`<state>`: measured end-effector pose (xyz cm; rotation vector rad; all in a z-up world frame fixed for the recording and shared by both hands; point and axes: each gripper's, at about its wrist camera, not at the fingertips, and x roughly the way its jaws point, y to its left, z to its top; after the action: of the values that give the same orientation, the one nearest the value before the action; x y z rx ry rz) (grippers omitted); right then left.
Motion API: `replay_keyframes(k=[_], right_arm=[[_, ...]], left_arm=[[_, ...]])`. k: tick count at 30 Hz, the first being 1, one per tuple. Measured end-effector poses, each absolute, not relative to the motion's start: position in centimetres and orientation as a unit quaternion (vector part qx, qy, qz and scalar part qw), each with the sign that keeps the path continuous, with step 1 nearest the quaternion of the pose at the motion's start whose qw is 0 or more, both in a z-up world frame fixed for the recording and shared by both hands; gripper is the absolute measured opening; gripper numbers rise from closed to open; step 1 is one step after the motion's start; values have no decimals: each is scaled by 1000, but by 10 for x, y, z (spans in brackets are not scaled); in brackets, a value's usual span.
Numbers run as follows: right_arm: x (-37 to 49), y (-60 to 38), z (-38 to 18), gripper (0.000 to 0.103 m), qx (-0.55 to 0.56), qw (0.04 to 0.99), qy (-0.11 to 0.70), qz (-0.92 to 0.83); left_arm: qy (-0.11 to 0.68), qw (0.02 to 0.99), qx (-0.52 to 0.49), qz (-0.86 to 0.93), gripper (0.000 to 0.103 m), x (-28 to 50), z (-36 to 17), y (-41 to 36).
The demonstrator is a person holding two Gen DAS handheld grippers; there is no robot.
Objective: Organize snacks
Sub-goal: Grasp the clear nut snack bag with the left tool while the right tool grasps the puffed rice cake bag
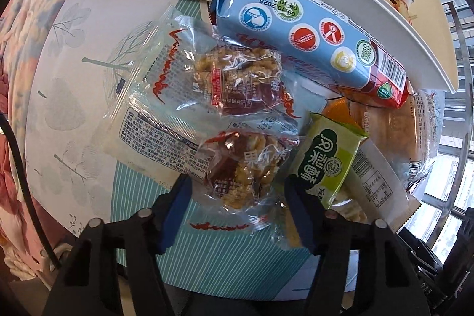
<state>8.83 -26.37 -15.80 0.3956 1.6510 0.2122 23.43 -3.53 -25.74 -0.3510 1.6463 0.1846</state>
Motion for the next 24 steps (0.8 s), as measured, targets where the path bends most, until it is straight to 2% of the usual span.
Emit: replay_keyframes(k=[3, 15, 18, 24], right_arm=[[88, -265, -157, 74, 173, 656, 729, 91], [91, -263, -154, 69, 187, 646, 738, 61], [93, -268, -151, 65, 202, 641, 739, 50], [91, -272, -147, 61, 228, 637, 736, 30]], left_arm=[[725, 665, -166, 75, 49, 231, -256, -30], [728, 661, -171, 58, 43, 204, -256, -21], [731, 660, -166, 48, 35, 188, -253, -17], [733, 664, -150, 25, 35, 178, -247, -12]])
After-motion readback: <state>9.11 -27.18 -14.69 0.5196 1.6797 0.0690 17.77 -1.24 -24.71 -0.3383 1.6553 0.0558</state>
